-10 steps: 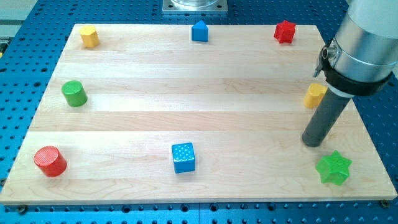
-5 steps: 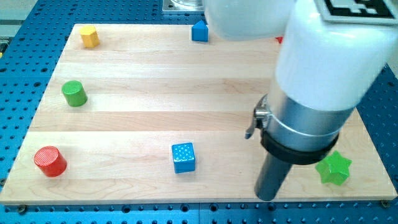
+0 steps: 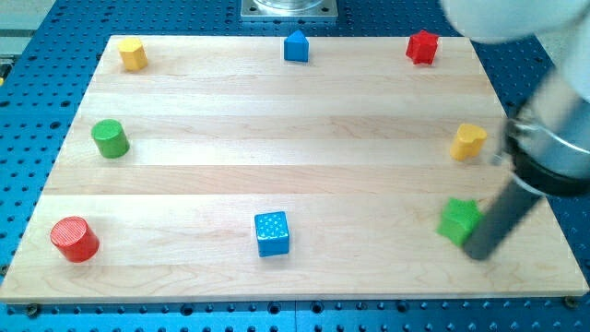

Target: Move the green star towards the green circle

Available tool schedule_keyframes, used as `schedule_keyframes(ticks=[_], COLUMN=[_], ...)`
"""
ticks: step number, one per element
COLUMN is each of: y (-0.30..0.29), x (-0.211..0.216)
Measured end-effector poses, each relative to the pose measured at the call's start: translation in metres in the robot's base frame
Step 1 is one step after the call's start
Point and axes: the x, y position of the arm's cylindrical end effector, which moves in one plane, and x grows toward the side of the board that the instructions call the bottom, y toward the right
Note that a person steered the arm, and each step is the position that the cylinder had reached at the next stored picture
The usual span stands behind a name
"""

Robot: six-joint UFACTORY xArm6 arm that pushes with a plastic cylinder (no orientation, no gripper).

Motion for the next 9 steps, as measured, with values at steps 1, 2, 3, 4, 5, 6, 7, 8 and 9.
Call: schedule_keyframes(ticks=[1,2,3,4,5,6,7,8,9], y=[-0.064,-0.057,-0.077,-0.083,-0.045,-0.155,-0.288,-0.233,-0.246], x=[-0.070,-0.105,-0.124,-0.127,-0.168,-0.158,-0.156,-0.155,-0.117])
